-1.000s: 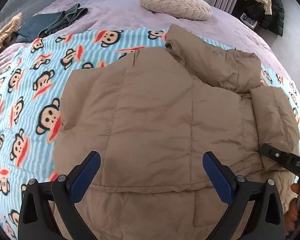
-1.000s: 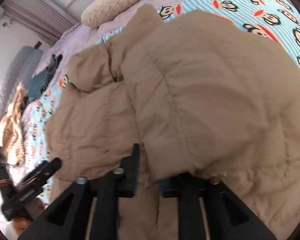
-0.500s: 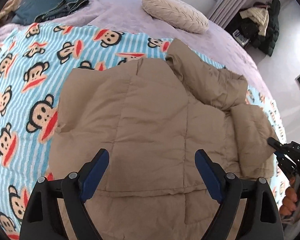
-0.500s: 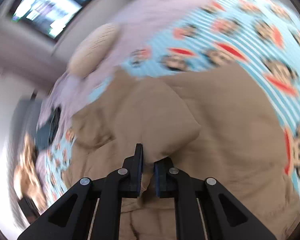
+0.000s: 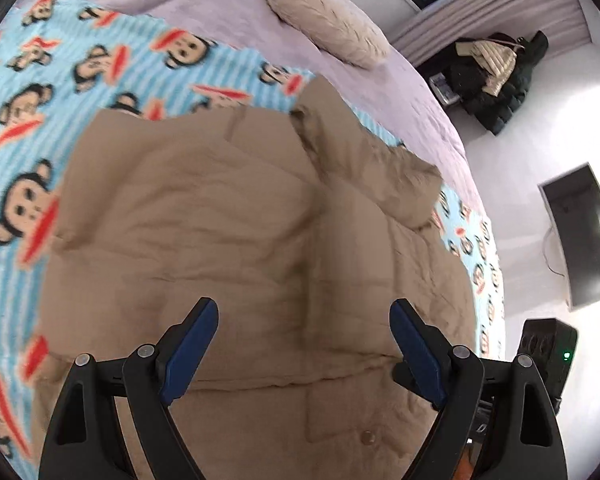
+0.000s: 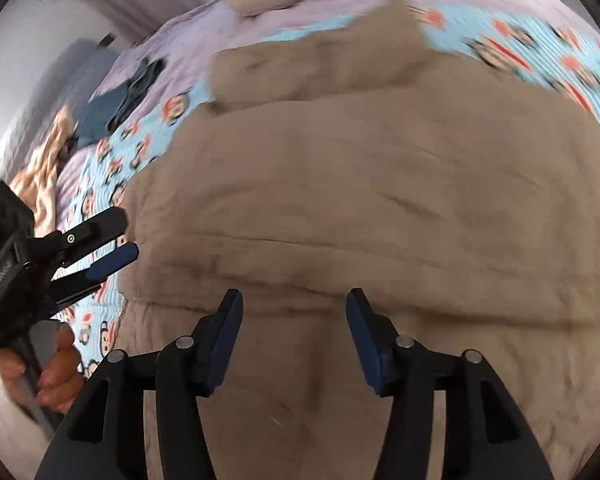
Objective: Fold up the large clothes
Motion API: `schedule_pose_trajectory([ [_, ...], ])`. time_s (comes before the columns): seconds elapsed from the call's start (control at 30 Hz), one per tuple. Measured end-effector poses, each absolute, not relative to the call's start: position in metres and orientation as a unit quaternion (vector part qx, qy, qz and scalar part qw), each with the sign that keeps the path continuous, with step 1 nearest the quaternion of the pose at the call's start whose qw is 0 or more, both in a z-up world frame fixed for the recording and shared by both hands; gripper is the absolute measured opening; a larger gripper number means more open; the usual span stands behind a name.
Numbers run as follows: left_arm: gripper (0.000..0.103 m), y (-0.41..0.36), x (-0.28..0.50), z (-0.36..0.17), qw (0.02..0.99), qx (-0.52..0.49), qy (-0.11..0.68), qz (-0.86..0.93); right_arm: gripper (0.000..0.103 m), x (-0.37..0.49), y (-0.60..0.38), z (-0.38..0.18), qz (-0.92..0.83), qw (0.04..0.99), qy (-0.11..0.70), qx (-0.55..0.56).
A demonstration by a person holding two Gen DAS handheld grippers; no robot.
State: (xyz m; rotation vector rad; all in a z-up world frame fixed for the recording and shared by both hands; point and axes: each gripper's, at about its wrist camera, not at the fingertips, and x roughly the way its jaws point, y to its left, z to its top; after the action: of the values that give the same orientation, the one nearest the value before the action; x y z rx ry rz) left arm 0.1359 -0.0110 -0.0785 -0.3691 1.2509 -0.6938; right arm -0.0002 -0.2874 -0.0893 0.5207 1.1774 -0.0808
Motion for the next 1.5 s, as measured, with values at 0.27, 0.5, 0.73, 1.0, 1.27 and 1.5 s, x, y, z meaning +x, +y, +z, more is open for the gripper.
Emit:
schedule_pose_trajectory([
  [0.27, 0.089, -0.049, 0.139, -0.098, 0.718, -0.169, 0.589, -0.330, 0.058, -0.110, -0.438, -0.098, -0.157, 0.742, 0.479, 0.442],
  [0.5, 0.015, -0.078, 0.132, -0.094, 0.726, -0.141, 0.586, -0.331, 0.010, -0.129, -0.493, -0.095, -0.238, 0.731, 0.409, 0.492],
  [0.73, 0.015, -0.052, 0.115, -0.105, 0.752, -0.073, 0.586, -0.293, 0.008, -0.098, -0.482, -0.109, -0.253, 0.761, 0.460, 0.382],
  [1.0, 0.015, -0.023, 0.119, -0.109, 0.769, -0.073, 0.584, -0.250, 0.009, -0.101, -0.469, -0.100, -0.247, 0.762, 0.474, 0.366],
  [1.27, 0.015, -0.030, 0.123, -0.056, 0.795, -0.043, 0.536, -0.282, 0.010, -0.109, -0.451, -0.053, -0.250, 0.799, 0.450, 0.311],
  [1.5, 0.015, -0.099, 0.144, -0.055, 0.792, -0.038, 0.529, -0.302, 0.010, -0.077, -0.508, -0.053, -0.250, 0.789, 0.411, 0.382],
])
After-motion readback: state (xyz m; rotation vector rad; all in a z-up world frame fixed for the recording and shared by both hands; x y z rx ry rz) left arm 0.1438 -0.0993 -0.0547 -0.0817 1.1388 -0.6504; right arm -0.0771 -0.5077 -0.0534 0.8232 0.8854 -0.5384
